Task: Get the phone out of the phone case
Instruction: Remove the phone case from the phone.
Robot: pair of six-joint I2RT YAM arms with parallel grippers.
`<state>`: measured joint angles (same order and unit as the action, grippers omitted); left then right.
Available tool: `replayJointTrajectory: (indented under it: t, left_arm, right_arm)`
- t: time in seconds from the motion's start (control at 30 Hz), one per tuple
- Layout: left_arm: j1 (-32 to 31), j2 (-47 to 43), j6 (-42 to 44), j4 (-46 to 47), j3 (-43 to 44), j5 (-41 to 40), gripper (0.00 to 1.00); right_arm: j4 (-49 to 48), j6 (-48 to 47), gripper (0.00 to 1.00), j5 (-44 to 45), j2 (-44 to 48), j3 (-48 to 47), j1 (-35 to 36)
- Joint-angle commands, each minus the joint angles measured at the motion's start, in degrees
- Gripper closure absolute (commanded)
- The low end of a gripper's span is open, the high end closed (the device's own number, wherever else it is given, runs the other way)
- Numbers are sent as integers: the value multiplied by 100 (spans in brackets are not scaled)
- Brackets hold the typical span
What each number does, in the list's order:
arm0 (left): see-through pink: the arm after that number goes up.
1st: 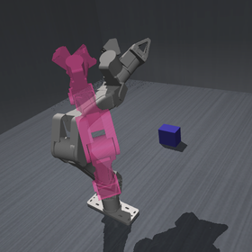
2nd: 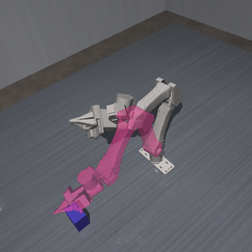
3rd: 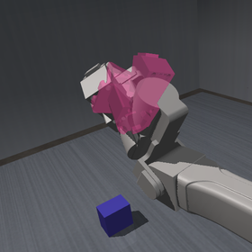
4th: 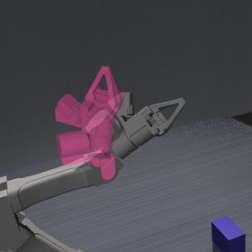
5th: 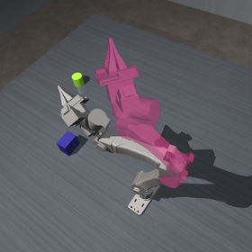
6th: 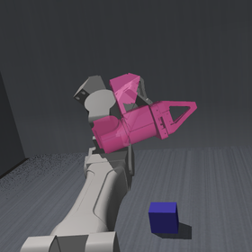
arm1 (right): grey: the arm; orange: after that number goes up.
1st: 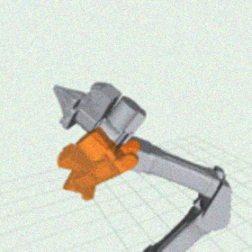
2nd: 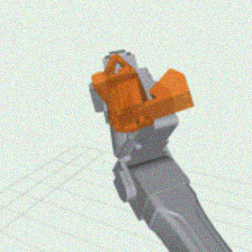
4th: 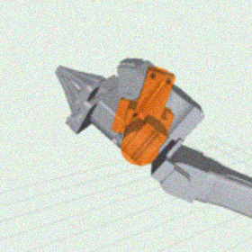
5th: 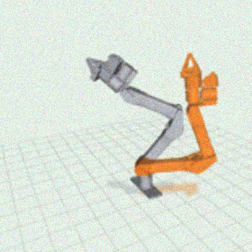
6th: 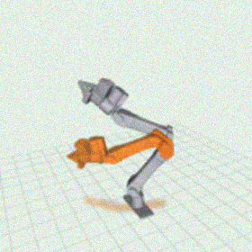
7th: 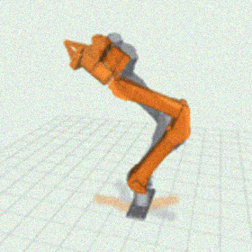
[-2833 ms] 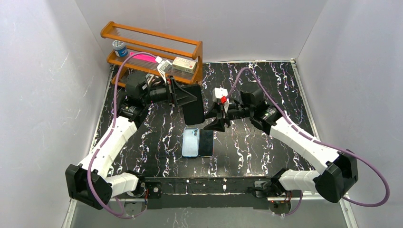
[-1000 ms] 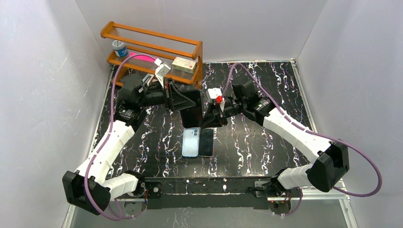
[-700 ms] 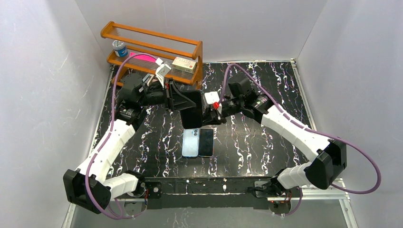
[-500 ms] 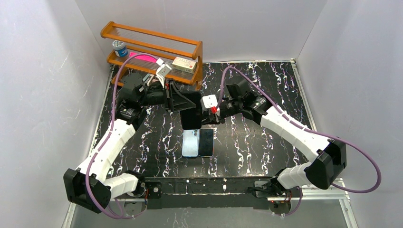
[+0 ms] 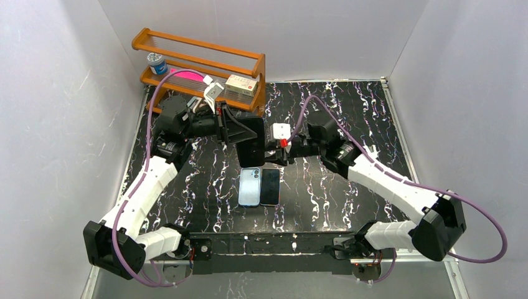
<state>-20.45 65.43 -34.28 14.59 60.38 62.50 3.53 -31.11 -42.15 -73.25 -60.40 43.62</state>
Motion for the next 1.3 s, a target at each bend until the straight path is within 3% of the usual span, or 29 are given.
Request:
replayJointTrajectory:
  t: [0.0, 0.13, 0.37, 0.57, 0.77, 0.93, 1.27]
  left_arm:
    - [-161, -169, -374, -21, -5, 47, 100]
    - [-161, -188, -291, -145, -56, -577, 100]
    - [-153, -174, -558, 27, -211, -1508, 100]
    - [-153, -163, -790, 27, -324, -2334, 100]
    - [-153, -98, -1574, 883, -666, -2427, 100]
    - [-157, -74, -1926, 1210, -793, -2435, 100]
    - [-153, -93, -2326, 1599, -952, -2377, 100]
  right_arm:
    - [-1794, 1113, 54, 1260, 445, 396, -72]
    - [-2048, 1956, 42, 1794, 893, 852, -75]
    - [-1789, 3197, 36, 2454, 1714, 1460, -81]
    - [-1290, 5016, 35, 2816, 2144, 1538, -81]
    - [-1009, 6836, 37, 2494, 1933, 1325, -80]
    - [-1505, 7754, 38, 2417, 1857, 1491, -79]
    - [-2269, 8423, 43, 2340, 1730, 1766, -99]
